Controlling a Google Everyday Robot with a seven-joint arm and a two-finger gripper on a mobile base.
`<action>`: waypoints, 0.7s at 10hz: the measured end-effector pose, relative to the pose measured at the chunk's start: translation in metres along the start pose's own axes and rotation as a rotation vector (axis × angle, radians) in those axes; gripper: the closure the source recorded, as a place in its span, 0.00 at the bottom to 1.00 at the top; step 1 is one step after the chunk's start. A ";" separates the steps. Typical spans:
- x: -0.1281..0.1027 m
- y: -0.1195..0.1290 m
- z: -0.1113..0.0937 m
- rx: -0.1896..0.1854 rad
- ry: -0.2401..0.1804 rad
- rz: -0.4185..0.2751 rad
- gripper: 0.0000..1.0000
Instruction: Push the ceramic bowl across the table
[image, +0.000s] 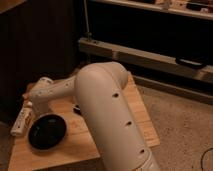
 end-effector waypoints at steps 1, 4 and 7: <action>0.006 0.005 -0.001 -0.004 0.003 0.004 0.35; 0.020 0.022 -0.006 -0.017 0.003 0.015 0.35; 0.029 0.029 -0.007 -0.029 0.014 0.030 0.35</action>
